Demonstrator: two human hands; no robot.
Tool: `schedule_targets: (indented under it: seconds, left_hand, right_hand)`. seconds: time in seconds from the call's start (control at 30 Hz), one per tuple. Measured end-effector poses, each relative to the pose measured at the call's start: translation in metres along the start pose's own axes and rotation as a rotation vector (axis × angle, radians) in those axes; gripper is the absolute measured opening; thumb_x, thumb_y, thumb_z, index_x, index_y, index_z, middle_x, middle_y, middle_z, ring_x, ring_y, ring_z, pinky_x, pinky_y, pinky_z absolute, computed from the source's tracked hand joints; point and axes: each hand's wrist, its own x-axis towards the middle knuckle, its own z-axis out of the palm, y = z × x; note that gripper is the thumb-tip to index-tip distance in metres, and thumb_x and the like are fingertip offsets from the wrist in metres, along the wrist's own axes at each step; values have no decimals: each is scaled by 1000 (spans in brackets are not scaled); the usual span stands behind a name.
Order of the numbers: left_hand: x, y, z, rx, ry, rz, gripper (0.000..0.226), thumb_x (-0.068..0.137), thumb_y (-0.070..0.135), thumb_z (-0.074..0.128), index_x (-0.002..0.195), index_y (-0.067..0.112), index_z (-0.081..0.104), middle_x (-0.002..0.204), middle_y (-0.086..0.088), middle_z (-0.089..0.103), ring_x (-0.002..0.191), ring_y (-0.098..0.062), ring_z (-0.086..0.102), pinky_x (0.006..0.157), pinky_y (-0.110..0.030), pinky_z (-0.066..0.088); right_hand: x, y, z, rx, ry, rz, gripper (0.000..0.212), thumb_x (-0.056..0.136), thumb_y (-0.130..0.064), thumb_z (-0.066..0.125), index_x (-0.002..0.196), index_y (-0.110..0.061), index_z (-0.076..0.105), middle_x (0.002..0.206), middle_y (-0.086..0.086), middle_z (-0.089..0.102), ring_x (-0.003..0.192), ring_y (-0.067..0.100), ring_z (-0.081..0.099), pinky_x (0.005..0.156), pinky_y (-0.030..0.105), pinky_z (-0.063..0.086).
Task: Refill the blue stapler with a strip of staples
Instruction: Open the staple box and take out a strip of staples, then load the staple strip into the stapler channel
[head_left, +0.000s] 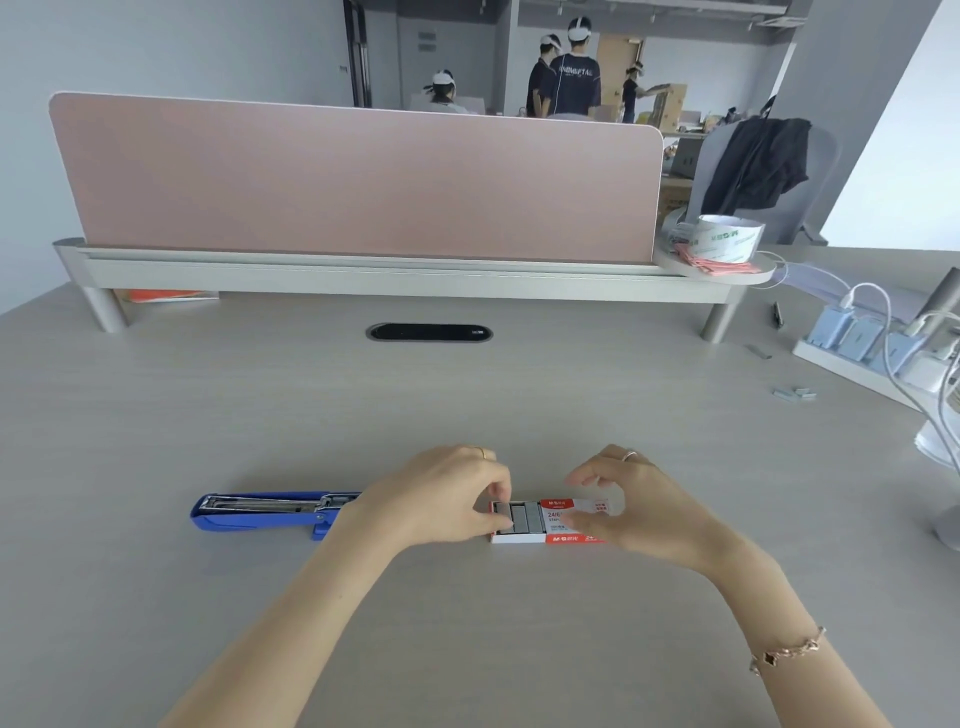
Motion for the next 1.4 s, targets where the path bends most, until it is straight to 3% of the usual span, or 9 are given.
schedule_targets:
  seconds: [0.13, 0.37, 0.53, 0.83, 1.0, 1.13, 1.23, 1.4]
  left_hand:
    - [0, 1, -1, 25, 4, -30, 19, 81, 43, 66, 89, 27, 67, 95, 10, 60, 88, -12, 55, 69, -30, 42]
    - [2, 2, 0, 47, -26, -76, 31, 76, 50, 68, 96, 27, 68, 95, 10, 57, 83, -11, 53, 65, -27, 36]
    - [2, 1, 1, 58, -20, -56, 27, 76, 46, 68, 95, 27, 67, 99, 9, 60, 90, -13, 56, 66, -27, 37]
    - [-4, -2, -8, 6, 36, -46, 29, 75, 46, 68, 98, 30, 61, 88, 19, 50, 86, -6, 52, 69, -23, 36]
    - [-11, -5, -17, -72, 24, -80, 29, 77, 43, 69, 101, 31, 59, 97, 18, 64, 89, -5, 56, 75, -27, 47]
    - [-22, -6, -26, -85, 61, -89, 28, 77, 44, 69, 101, 33, 60, 94, 18, 67, 88, -5, 58, 73, -23, 48]
    - [-27, -8, -34, -47, 93, -86, 30, 76, 48, 69, 102, 34, 60, 86, 17, 69, 82, -4, 58, 65, -16, 41]
    - [-33, -5, -48, 29, 105, -73, 31, 76, 50, 69, 101, 34, 61, 60, 13, 57, 61, 2, 50, 54, -16, 34]
  right_hand:
    - [2, 0, 6, -1, -21, -33, 33, 71, -41, 76, 99, -32, 62, 102, -12, 56, 102, 2, 48, 74, 5, 39]
    - [3, 0, 11, 5, -58, -76, 32, 68, -44, 77, 95, -32, 64, 92, -13, 56, 93, 1, 49, 74, 18, 45]
    - [2, 0, 11, 5, -61, -75, 32, 67, -48, 76, 93, -33, 64, 91, -12, 56, 93, 3, 50, 78, 26, 49]
    - [2, -3, 9, -20, -69, -54, 33, 67, -49, 76, 93, -32, 64, 91, -12, 57, 93, 3, 51, 78, 24, 46]
    - [1, -10, 7, -5, 16, -61, 27, 74, -40, 74, 97, -28, 65, 100, -10, 61, 95, 5, 50, 84, 23, 39]
    - [1, -32, 7, 296, 199, 22, 4, 83, -23, 68, 82, -25, 71, 79, -7, 63, 63, 9, 52, 60, 24, 56]
    - [7, -46, 11, 350, 127, 102, 11, 83, -28, 66, 75, -25, 72, 63, -5, 55, 53, 7, 41, 53, 24, 43]
    - [9, -74, 15, 424, -33, 139, 22, 81, -38, 66, 74, -18, 73, 62, 0, 45, 54, 10, 35, 48, 18, 28]
